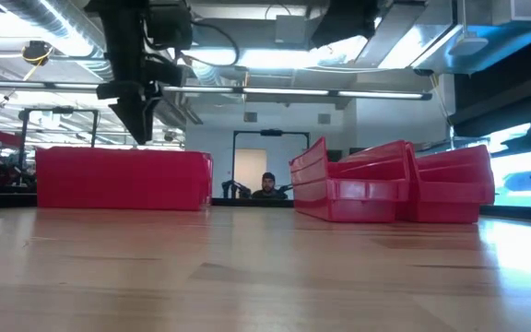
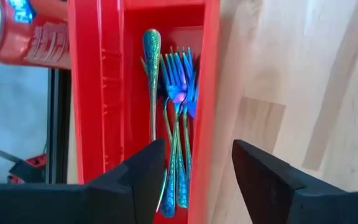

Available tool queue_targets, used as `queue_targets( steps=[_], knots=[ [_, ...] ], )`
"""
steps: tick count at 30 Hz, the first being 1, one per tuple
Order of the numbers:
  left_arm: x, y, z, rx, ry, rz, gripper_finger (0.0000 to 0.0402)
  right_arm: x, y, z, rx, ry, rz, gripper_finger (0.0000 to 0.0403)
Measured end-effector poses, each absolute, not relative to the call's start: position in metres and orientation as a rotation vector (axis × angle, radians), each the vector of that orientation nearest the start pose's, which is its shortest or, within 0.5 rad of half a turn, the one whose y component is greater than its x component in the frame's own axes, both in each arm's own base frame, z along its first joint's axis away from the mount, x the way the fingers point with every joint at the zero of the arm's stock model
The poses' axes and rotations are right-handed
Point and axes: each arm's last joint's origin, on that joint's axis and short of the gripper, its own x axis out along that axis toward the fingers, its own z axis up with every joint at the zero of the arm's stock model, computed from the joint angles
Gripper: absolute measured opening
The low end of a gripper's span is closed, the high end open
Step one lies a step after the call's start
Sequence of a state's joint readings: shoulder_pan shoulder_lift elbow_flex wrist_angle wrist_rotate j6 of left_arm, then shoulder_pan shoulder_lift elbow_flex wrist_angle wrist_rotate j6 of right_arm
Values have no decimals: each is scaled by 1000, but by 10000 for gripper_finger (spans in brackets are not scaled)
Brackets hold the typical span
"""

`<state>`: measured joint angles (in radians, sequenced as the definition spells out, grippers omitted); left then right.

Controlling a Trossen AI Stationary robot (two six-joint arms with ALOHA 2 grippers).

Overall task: Sort silverware
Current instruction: Adjust the red bins

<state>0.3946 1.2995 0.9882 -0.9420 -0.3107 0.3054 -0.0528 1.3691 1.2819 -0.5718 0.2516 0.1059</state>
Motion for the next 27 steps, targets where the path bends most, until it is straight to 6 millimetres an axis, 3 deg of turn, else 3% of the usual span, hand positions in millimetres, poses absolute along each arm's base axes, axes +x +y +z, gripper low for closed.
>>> queue_targets(
  steps=[5,10,17,27],
  knots=[
    [211,96,249,196,1341,360,174,263,-21,322,101,466,-328,81],
    [210,95,249,213,1352,306,174,249,-20,304,167,412,-337,81],
    [210,98,249,204,1341,309,174,247,-21,284,202,437,-368,81],
    [205,108,249,140,1334,349,174,247,-21,278,156,454,-358,81]
  ],
)
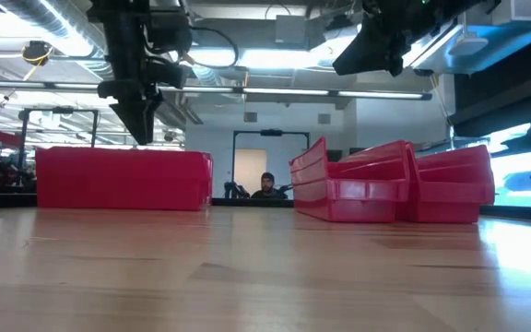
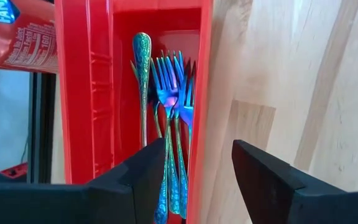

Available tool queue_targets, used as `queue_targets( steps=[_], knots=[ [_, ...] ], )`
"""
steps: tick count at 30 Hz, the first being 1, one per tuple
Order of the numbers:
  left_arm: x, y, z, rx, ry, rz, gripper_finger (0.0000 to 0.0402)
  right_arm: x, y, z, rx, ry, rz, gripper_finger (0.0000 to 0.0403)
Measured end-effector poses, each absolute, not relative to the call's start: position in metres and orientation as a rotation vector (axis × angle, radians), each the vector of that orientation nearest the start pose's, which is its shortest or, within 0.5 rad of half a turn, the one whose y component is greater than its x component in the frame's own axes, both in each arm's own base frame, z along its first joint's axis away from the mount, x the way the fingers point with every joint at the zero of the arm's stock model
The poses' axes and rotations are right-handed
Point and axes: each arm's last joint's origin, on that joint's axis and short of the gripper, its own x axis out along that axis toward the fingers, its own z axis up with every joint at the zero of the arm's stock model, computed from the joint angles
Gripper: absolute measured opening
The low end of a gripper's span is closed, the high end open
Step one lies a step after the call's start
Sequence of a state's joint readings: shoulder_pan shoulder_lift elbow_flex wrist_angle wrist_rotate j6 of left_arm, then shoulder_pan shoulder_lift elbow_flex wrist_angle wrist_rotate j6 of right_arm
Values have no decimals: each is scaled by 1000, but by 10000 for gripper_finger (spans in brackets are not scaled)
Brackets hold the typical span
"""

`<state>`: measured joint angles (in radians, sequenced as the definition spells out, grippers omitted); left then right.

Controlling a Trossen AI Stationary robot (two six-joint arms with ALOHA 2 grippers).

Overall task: Sort silverware
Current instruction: Adjust the red bins

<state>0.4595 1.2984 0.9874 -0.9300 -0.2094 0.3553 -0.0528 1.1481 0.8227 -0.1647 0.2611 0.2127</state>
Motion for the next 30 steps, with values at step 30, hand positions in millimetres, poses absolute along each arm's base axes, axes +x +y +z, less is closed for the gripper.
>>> queue_targets(
  steps=[30],
  knots=[
    [202,120,206,120,1413,318,71,248,-21,280,159,423,-356,81]
  ],
)
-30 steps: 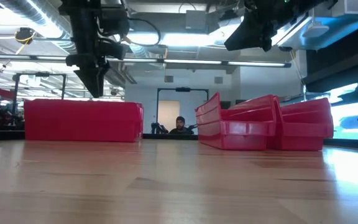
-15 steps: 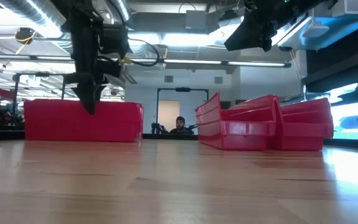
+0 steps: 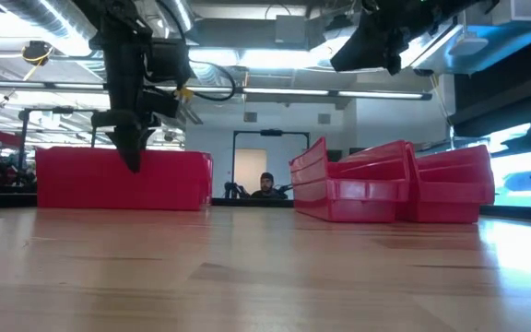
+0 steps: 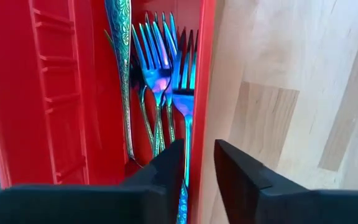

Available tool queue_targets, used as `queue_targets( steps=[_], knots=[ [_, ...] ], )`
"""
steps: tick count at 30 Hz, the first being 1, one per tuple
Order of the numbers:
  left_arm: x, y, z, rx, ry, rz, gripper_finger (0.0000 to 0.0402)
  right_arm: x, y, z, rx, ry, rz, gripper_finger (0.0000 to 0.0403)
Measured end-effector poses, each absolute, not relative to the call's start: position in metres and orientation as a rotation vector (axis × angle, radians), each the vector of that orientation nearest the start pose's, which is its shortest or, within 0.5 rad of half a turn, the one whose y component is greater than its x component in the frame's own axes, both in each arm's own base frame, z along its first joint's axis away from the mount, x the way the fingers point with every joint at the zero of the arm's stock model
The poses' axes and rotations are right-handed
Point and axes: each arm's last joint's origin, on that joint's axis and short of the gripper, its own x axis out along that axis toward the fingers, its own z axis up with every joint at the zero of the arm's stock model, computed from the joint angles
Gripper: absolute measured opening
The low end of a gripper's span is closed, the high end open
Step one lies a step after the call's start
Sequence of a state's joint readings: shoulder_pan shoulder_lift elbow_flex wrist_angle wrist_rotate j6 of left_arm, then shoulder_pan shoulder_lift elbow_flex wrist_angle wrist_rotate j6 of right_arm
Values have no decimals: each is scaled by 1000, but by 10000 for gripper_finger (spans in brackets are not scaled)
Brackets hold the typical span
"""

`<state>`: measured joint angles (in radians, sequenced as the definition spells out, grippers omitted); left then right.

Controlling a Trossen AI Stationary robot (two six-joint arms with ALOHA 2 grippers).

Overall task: Sort silverware
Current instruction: Adjust the red bins

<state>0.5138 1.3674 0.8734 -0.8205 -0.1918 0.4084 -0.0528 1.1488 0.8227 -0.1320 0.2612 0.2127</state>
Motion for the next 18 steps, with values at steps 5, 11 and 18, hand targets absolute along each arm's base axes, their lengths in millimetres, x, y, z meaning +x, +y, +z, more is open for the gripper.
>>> queue_targets(
  steps=[5,11,18],
  knots=[
    [202,119,205,95,1405,295,40,249,-21,282,161,404,-354,81],
    [203,120,206,90,1400,302,35,249,-20,282,164,405,-341,81],
    [206,121,207,84,1362,327,78,249,-20,282,165,406,-337,81]
  ],
)
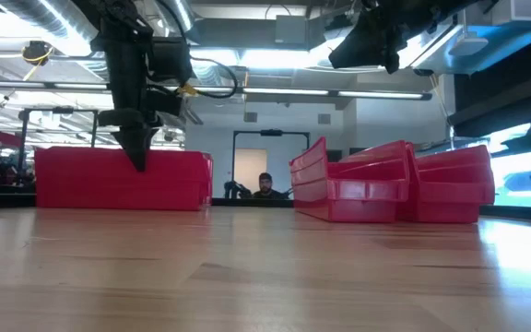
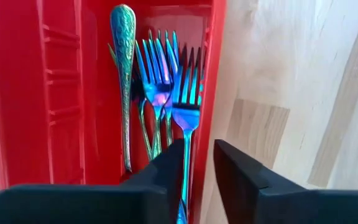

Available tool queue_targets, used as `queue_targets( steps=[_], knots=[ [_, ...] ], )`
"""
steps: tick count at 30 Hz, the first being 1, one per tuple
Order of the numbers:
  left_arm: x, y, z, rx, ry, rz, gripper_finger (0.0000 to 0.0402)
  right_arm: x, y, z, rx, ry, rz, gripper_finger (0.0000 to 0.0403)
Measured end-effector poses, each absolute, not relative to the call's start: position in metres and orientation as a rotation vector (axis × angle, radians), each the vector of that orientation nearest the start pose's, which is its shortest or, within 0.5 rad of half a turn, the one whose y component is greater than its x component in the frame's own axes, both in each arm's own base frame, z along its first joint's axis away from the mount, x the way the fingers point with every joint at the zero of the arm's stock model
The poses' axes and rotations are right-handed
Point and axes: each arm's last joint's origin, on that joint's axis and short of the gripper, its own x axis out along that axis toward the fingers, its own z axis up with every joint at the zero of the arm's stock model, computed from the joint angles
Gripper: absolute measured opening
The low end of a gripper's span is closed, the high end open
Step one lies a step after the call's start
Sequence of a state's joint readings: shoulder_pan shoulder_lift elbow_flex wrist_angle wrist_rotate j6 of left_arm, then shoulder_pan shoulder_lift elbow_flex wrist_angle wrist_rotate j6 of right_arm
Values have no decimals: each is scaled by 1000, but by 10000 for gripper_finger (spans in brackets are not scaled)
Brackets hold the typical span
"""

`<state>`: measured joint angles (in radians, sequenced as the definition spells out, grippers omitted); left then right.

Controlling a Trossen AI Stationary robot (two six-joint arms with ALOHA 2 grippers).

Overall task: Sort silverware
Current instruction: Adjust the red bins

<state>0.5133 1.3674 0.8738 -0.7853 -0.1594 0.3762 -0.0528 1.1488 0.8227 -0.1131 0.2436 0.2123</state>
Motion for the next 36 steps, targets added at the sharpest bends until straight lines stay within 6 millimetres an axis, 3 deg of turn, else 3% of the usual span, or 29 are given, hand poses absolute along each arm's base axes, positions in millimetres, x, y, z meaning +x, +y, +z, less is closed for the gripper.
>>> queue_targets(
  steps=[10,17,23,27,31,36],
  knots=[
    [209,123,206,136,1352,306,176,249,-20,282,163,406,-336,81],
    [213,126,188,105,1439,273,191,249,-20,282,164,406,-336,81],
    [215,127,185,116,1450,288,192,249,-20,282,164,406,-336,81],
    [215,127,185,118,1451,289,173,249,-20,282,164,406,-336,81],
    [216,128,186,120,1438,295,119,250,-20,284,241,373,-348,81],
    [216,128,186,120,1434,298,58,254,-20,305,330,269,-320,81]
  ],
)
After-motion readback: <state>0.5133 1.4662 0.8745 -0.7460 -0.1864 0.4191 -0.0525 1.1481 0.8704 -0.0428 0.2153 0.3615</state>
